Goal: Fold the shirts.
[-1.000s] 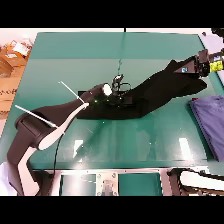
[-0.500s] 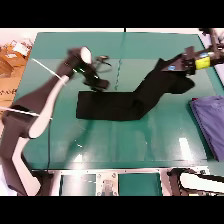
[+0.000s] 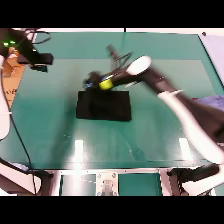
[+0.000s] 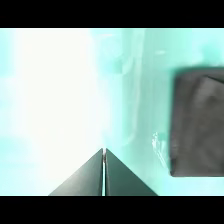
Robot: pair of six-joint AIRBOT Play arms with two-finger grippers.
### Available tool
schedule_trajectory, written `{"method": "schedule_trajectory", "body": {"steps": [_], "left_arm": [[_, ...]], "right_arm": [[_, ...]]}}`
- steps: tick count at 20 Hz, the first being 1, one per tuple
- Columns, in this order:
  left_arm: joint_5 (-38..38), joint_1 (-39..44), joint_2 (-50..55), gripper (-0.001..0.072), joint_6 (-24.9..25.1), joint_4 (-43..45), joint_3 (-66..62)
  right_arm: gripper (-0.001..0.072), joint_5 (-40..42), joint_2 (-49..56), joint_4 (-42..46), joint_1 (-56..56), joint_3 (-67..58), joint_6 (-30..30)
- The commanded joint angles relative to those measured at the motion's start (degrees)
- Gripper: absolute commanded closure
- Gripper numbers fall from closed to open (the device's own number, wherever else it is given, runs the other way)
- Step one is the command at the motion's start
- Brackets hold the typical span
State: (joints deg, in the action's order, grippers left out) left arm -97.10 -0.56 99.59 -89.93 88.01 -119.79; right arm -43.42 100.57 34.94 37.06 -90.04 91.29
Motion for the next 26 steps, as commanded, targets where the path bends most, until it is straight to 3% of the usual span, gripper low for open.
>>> {"method": "schedule_trajectory", "body": {"steps": [1, 2, 3, 4, 8, 11, 13, 15, 16, 19, 24, 25, 26], "left_arm": [[-0.33, -5.79, -1.05, 0.0683, -0.02, -2.86, 1.86], [-0.46, -6.38, -1.05, 0.0683, 0.28, -3.21, 2.95], [-0.9, -6.71, -1.05, 0.0683, 0.63, -2.99, 3.8], [-0.79, -6.82, -1.01, 0.0683, 1.11, -2.97, 4.26], [0.44, -6.45, -1.03, 0.0684, 1.49, -3.13, 4.26], [0.44, -6.45, -1.03, 0.0684, 1.46, -3.13, 4.26], [0.42, -6.45, -1.03, 0.0683, 1.44, -3.13, 4.26], [0.46, -6.45, -1.03, 0.0683, 1.42, -3.13, 4.26], [0.39, -6.45, -1.03, 0.0684, 1.42, -3.1, 4.26], [0.44, -6.45, -1.03, 0.0683, 1.22, -3.13, 4.26], [0.39, -6.45, -1.03, 0.0683, 0.83, -3.13, 4.26], [0.39, -6.45, -1.03, 0.0683, 0.83, -3.13, 4.26], [0.44, -6.45, -1.03, 0.0683, 0.83, -3.15, 4.26]], "right_arm": [[0.0125, 14.8, 12.68, -2.95, 9.05, -4.44, 1.25], [0.0277, 9.51, 12.57, -1.84, 7.26, -4.94, 0.48], [0.0538, 3.58, 11.5, -0.26, 4.26, -5.11, -2.08], [0.0689, -2.95, 10.05, 1.31, 0.42, -5.11, -3.91], [0.0691, -20.9, 2.8, 15.82, -14.71, -3.41, -1.27], [0.0692, -23.26, -5.49, 23.65, -24.22, 4.22, -1.29], [0.0669, -23.08, -9.09, 24.13, -29.75, 11.65, -1.33], [0.0211, -21.11, -9.16, 20.92, -33.07, 19.04, -1.77], [0.0131, -18.93, -8.83, 18.34, -33.42, 22.23, -3.17], [0.0132, -13.18, -5.84, 8.76, -30.8, 27.34, -9.05], [0.0142, -7.65, -1.07, -3.93, -21.57, 24.98, -14.47], [0.0279, -6.88, -1.07, -4.46, -20.35, 23.82, -14.43], [0.0674, -6.99, -1.09, -4.48, -19.54, 22.16, -14.69]]}}
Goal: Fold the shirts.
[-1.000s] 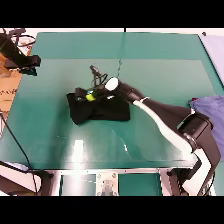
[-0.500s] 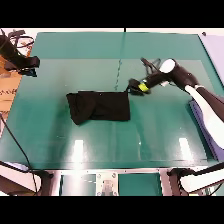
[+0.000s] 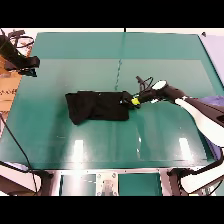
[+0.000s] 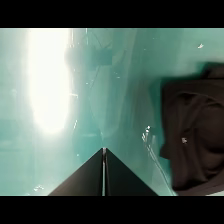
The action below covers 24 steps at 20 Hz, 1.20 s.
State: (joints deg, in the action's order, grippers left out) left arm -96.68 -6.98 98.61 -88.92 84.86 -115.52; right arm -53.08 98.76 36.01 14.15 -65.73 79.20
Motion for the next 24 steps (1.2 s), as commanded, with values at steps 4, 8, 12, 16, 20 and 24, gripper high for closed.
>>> {"method": "schedule_trajectory", "body": {"steps": [4, 8, 12, 16, 20, 24], "left_arm": [[-0.26, -0.02, -0.04, 0.0683, -0.17, 0.0, 0.0], [-0.26, -0.02, -0.04, 0.0683, -0.17, -0.02, 0.0], [-0.26, -0.02, -0.04, 0.0683, -0.2, -0.04, 0.0], [-0.28, -0.02, -0.04, 0.0683, -0.87, -0.07, 0.0], [-0.28, -0.02, -0.02, 0.0683, -0.87, -0.07, 0.0], [-0.26, -0.02, -0.02, 0.0683, -0.87, -0.09, 0.0]], "right_arm": [[0.0691, -0.63, -2.29, -5.53, 1.92, -11.19, -2.67], [0.0692, -6.23, -10.43, -4.85, -10.47, -19.02, 1.46], [0.0692, -11.85, -17.57, -4.68, -29.62, -22.67, 5.62], [0.0692, -14.1, -21.14, -4.63, -49.48, -22.69, 7.63], [0.0692, -16.35, -21.49, -4.07, -66.29, -22.69, 7.61], [0.0692, -20.13, -22.47, 3.85, -77.05, -22.21, 9.73]]}}
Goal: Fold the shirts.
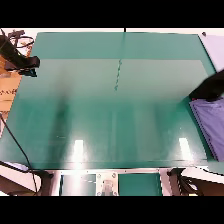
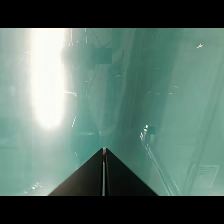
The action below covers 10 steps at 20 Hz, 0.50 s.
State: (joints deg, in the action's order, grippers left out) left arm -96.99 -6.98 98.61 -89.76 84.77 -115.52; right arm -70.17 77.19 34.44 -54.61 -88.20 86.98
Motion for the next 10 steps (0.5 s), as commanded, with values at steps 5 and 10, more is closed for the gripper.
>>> {"method": "schedule_trajectory", "body": {"steps": [5, 10], "left_arm": [[-0.07, -0.02, -0.02, 0.0683, -0.02, -1.92, 0.0], [0.09, -0.02, -0.02, 0.0683, 0.22, -2.95, 0.0]], "right_arm": [[0.0691, -5.99, -7.32, 13.0, -15.78, 5.44, 8.59], [0.0691, -11.8, -13.0, 20.65, -20.9, 13.11, 10.4]]}}
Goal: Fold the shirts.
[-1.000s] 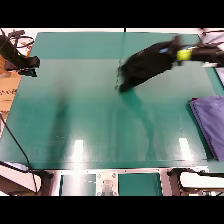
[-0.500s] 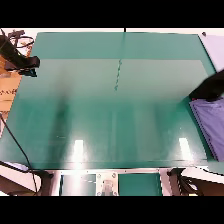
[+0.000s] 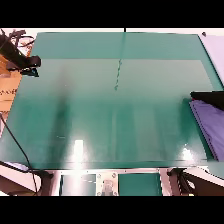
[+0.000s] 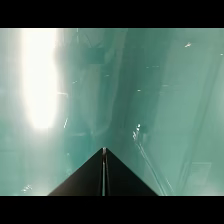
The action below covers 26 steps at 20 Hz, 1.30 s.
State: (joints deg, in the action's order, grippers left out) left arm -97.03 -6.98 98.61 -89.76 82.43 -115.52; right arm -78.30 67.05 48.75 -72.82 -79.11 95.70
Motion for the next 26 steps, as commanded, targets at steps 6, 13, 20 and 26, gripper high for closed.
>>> {"method": "schedule_trajectory", "body": {"steps": [6, 13, 20, 26], "left_arm": [[0.04, -0.02, -0.02, 0.0684, 0.24, -0.63, 0.0], [0.13, -0.02, -0.02, 0.0683, 0.24, -2.14, 0.0], [0.11, 0.0, -0.02, 0.0684, 0.24, -2.86, 0.0], [0.35, 0.15, -0.83, 0.0684, 1.73, -7.56, 0.02]], "right_arm": [[0.0691, -1.95, -6.64, 21.14, -5.27, 15.72, 4.0], [0.069, 6.67, -6.6, 26.16, -6.4, 23.54, 3.93], [0.0011, 5.6, -5.88, 38.21, -6.36, 25.4, 3.17], [0.0689, 0.81, -5.88, 17.51, 10.14, 7.76, 3.13]]}}
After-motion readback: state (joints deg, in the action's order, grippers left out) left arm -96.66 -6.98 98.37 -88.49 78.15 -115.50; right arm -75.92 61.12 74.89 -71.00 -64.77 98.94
